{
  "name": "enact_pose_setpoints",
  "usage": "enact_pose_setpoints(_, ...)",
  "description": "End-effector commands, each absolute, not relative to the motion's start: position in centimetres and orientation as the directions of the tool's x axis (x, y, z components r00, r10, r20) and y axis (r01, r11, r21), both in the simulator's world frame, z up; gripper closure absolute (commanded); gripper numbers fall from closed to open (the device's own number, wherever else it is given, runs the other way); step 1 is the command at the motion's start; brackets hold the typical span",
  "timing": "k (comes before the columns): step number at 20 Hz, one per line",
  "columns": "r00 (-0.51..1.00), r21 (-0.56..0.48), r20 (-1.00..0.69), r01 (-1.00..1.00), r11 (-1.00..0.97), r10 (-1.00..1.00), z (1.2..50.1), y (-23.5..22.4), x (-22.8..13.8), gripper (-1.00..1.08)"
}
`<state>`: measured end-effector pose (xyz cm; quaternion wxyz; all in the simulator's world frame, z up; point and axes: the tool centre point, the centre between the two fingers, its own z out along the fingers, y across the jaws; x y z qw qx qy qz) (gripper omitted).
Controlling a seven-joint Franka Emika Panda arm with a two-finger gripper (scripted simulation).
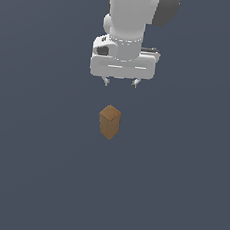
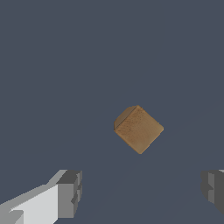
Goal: Pick up the object and move it to a goal position.
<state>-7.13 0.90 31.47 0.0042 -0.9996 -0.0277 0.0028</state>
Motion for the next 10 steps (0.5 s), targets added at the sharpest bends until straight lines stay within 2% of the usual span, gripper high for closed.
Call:
enact_pose_setpoints(1, 0.999, -0.009, -0.006, 0.047, -0.999, 0.047, 31.3, 0.8, -7.1, -0.92)
enact_pose_setpoints(10, 0.998, -0.009, -0.006, -0.063, -0.998, -0.063, 29.5, 0.4, -6.7, -0.92)
